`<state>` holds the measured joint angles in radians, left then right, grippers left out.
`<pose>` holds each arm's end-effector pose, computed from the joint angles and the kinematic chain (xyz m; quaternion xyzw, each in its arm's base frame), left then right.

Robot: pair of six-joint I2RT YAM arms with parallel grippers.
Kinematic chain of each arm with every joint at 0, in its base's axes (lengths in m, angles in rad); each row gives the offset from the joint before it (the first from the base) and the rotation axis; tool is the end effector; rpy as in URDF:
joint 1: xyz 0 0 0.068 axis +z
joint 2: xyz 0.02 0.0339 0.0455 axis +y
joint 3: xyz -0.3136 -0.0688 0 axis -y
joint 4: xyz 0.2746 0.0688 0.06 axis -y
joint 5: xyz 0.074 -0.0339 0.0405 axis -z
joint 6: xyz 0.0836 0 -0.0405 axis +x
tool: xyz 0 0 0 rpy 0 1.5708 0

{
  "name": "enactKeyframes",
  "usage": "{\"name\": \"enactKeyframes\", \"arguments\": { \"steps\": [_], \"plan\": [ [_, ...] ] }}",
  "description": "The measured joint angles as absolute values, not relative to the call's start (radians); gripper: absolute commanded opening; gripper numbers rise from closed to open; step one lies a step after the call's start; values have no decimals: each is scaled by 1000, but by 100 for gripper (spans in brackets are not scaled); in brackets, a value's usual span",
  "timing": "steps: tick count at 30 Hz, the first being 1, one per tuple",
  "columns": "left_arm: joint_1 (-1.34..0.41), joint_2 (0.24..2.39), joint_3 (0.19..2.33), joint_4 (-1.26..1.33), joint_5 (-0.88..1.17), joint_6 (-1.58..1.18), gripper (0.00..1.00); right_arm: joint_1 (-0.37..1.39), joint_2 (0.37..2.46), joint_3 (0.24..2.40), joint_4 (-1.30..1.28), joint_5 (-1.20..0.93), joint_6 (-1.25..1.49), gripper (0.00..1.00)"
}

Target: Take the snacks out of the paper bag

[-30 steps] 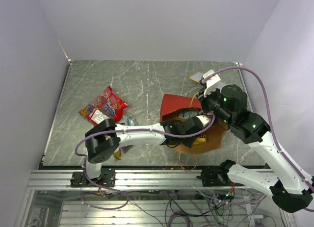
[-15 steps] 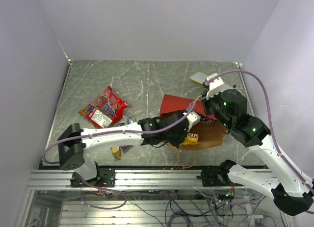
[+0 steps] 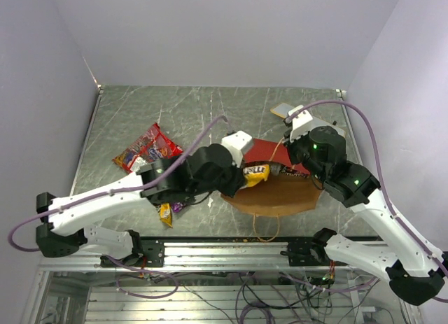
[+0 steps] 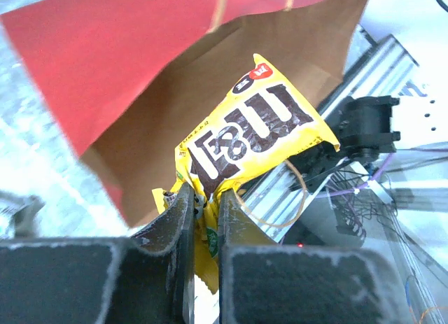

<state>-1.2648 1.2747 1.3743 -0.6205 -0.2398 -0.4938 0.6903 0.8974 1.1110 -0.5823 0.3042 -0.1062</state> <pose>0.1185 -0.3091 0.4232 0.2675 0.8186 -0.3173 0.3970 0.1883 0.1230 0.4201 -0.2372 0.7847 0.0413 0.5713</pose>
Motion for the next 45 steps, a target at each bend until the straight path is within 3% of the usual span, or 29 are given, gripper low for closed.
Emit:
{"name": "enactKeyframes", "arguments": {
  "steps": [5,10,14,17,25,34,45],
  "plan": [
    [-1265,1222,1548,-871,-396,-533,7,690,903,1116,-580,315,-169,0],
    [-1250,1150,1745,-1077,-740,-619,7,690,901,1116,-571,315,-211,0],
    [-1172,1119,1787,-1185,-979,-660,7,690,902,1116,-560,314,-227,0],
    [-1091,1145,1773,-1214,-1036,-671,7,690,907,1116,-558,303,-237,0],
    [-929,1243,1530,-1311,-899,-1022,7,690,913,1117,-558,291,-269,0],
    [-850,1025,1130,-1298,-660,-1485,7,690,951,1145,-557,242,-273,0],
    [-649,1034,854,-1087,-435,-1608,7,690,929,1145,-562,232,-271,0]
  ]
}}
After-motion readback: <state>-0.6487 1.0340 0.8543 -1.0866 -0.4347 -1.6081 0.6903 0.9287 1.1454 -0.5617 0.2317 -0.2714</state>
